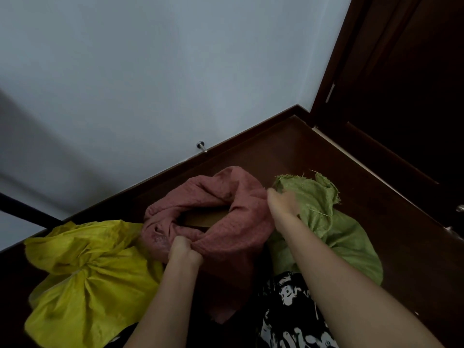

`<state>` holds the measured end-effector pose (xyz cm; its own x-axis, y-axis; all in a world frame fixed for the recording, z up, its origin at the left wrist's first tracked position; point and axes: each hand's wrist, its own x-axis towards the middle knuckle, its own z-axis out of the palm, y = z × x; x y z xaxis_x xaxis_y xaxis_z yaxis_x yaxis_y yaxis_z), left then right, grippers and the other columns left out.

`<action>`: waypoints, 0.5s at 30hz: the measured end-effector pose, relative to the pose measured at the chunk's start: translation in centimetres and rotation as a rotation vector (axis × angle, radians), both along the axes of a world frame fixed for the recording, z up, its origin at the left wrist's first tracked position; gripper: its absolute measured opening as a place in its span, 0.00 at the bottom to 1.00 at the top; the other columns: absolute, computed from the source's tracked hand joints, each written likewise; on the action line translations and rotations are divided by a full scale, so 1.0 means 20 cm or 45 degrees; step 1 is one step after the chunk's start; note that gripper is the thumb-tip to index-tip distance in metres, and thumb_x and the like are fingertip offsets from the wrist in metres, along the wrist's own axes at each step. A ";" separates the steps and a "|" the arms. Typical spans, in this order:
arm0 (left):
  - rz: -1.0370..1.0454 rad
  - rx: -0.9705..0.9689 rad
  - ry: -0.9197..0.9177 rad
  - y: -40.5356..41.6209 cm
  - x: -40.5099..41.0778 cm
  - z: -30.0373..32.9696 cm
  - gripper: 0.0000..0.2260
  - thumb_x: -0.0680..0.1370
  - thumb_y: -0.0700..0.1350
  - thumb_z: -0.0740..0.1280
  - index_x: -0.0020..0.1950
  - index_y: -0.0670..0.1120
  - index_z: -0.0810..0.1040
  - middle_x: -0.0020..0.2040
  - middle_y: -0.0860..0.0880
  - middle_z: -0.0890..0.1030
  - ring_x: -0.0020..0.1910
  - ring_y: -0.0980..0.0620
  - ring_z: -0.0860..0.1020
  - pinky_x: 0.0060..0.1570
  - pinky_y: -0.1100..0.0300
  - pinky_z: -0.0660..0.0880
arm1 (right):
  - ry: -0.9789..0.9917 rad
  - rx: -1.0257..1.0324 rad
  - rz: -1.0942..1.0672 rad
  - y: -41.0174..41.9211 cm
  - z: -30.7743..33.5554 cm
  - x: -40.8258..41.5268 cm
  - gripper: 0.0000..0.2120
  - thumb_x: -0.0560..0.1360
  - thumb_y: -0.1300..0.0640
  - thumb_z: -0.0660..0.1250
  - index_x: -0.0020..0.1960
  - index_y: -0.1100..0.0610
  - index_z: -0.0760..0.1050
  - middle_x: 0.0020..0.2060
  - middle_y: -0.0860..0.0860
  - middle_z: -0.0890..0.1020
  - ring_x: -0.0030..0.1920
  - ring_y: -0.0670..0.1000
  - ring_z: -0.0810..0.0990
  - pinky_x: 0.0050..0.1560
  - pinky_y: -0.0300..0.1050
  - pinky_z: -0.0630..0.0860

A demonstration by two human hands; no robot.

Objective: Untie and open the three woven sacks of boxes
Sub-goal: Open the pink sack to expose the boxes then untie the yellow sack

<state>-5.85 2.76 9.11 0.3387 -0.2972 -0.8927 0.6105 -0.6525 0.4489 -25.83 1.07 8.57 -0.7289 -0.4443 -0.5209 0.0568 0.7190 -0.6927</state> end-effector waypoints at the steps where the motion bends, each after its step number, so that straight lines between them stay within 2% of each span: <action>1: -0.015 0.031 -0.008 0.01 -0.01 0.00 0.22 0.73 0.31 0.53 0.67 0.40 0.70 0.54 0.38 0.74 0.38 0.41 0.76 0.42 0.45 0.74 | -0.050 0.048 0.110 -0.03 0.01 0.04 0.40 0.65 0.35 0.65 0.70 0.59 0.66 0.66 0.59 0.71 0.64 0.61 0.71 0.63 0.55 0.72; 3: -0.042 0.048 -0.021 0.02 0.00 -0.01 0.23 0.73 0.31 0.53 0.67 0.39 0.71 0.56 0.38 0.75 0.43 0.41 0.77 0.46 0.43 0.73 | -0.130 0.212 0.359 -0.05 0.02 0.11 0.55 0.57 0.25 0.65 0.74 0.58 0.62 0.70 0.58 0.67 0.68 0.61 0.68 0.66 0.56 0.70; 4: -0.038 0.046 -0.009 0.03 0.01 -0.02 0.24 0.73 0.30 0.52 0.67 0.39 0.71 0.58 0.38 0.75 0.46 0.40 0.77 0.47 0.42 0.73 | -0.141 0.284 0.494 -0.04 0.01 0.14 0.55 0.57 0.27 0.67 0.74 0.59 0.62 0.70 0.58 0.67 0.68 0.61 0.68 0.66 0.56 0.70; 6: -0.052 0.036 0.019 0.03 0.04 -0.04 0.25 0.72 0.30 0.52 0.68 0.40 0.71 0.60 0.38 0.75 0.52 0.39 0.77 0.51 0.40 0.73 | -0.211 0.329 0.624 -0.02 -0.05 0.18 0.44 0.66 0.39 0.73 0.72 0.62 0.65 0.67 0.59 0.71 0.65 0.60 0.72 0.64 0.54 0.73; 8: -0.035 -0.003 0.037 0.03 0.06 -0.03 0.27 0.70 0.30 0.52 0.68 0.41 0.69 0.61 0.37 0.74 0.56 0.37 0.76 0.56 0.38 0.72 | -0.350 0.302 0.547 -0.01 -0.13 0.19 0.30 0.73 0.54 0.69 0.71 0.64 0.66 0.64 0.59 0.74 0.61 0.60 0.75 0.61 0.53 0.75; 9: -0.027 -0.031 0.040 0.03 0.07 -0.02 0.27 0.68 0.30 0.52 0.67 0.40 0.69 0.60 0.37 0.75 0.55 0.37 0.76 0.56 0.38 0.72 | -0.445 0.293 0.464 0.00 -0.16 0.19 0.27 0.74 0.58 0.66 0.71 0.63 0.66 0.63 0.59 0.75 0.59 0.60 0.76 0.61 0.54 0.76; 11: -0.029 -0.080 0.028 0.03 0.08 -0.01 0.19 0.67 0.33 0.53 0.54 0.38 0.74 0.56 0.39 0.76 0.50 0.39 0.77 0.57 0.41 0.73 | -0.626 0.187 0.237 -0.01 -0.18 0.17 0.22 0.74 0.63 0.62 0.68 0.63 0.69 0.59 0.58 0.77 0.52 0.58 0.78 0.57 0.52 0.76; 12: -0.017 -0.114 0.025 0.03 0.07 0.01 0.13 0.68 0.35 0.54 0.48 0.39 0.74 0.54 0.40 0.77 0.49 0.40 0.77 0.58 0.43 0.73 | -0.710 0.113 0.124 0.00 -0.14 0.16 0.19 0.74 0.64 0.61 0.65 0.64 0.71 0.54 0.57 0.78 0.46 0.56 0.77 0.52 0.49 0.76; 13: 0.004 -0.155 0.050 0.02 0.08 0.01 0.10 0.70 0.38 0.55 0.46 0.40 0.74 0.53 0.40 0.77 0.49 0.41 0.77 0.59 0.44 0.72 | -0.788 0.036 0.014 0.00 -0.08 0.14 0.13 0.75 0.65 0.60 0.59 0.64 0.73 0.48 0.57 0.78 0.41 0.55 0.76 0.46 0.46 0.75; 15: 0.030 -0.170 0.068 0.01 0.10 0.01 0.14 0.71 0.41 0.56 0.53 0.41 0.76 0.56 0.41 0.76 0.54 0.41 0.76 0.62 0.45 0.70 | -0.958 -0.094 -0.128 0.03 0.04 0.10 0.05 0.76 0.65 0.58 0.45 0.62 0.72 0.39 0.55 0.75 0.36 0.52 0.73 0.34 0.44 0.72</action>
